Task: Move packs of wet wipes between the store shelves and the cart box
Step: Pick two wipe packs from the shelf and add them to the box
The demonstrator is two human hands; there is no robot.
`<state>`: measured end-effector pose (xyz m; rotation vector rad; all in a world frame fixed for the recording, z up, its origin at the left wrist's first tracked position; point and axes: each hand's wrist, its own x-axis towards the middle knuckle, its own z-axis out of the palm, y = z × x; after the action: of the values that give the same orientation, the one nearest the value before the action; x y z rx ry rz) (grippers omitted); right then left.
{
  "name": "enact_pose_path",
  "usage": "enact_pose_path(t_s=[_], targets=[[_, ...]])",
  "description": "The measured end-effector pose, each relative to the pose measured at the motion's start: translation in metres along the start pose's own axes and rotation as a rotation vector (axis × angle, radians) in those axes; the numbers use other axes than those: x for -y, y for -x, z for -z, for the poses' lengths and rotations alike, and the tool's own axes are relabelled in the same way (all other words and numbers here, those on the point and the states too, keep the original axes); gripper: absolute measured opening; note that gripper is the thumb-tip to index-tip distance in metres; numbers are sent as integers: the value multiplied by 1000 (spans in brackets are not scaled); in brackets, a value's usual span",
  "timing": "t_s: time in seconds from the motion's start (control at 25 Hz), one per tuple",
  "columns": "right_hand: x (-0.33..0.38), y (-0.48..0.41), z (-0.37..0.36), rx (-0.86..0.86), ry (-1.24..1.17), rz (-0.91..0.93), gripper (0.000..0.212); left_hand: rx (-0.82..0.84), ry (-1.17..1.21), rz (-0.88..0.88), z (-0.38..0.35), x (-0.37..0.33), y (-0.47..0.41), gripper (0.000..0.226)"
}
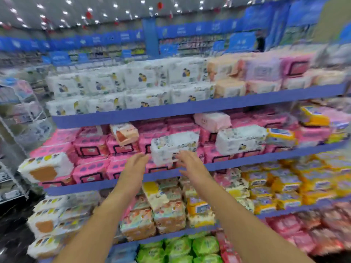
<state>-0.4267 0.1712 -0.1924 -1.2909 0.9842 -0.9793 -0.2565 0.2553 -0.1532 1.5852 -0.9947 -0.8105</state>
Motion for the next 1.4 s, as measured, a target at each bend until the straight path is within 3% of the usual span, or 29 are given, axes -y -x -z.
enact_pose_path(t_s=[0.08,0.32,0.56,0.72,0.96,1.08,1.16,1.2,1.32,1.4], targets=[[13,-10,55,-86,-9,25,27,95,3,-43,-54,-27,-20,74],[74,-43,189,-333,-26,96,12,307,23,-234,-190,-116,-86,39],[147,-100,282,-542,31,204,13,456,53,-396,-278,-204,-167,57],[173,-144,338,-647,40,234,37,525,60,-461,-329,-242,-228,64],[194,-204,437,-756,67,267,9,522,-31,-507,-402,-269,-306,84],[198,-243,493,-740,190,265,42,452,-30,-496,-432,-274,-330,94],[207,-266,525,-705,251,269,51,430,-59,-444,-454,-276,-339,99],[212,-277,540,-671,277,281,55,414,-71,-427,-463,-277,-340,90],[226,-310,583,-564,347,299,75,355,-92,-401,-491,-284,-344,36],[228,-331,610,-432,327,263,93,311,-91,-395,-501,-286,-351,30]])
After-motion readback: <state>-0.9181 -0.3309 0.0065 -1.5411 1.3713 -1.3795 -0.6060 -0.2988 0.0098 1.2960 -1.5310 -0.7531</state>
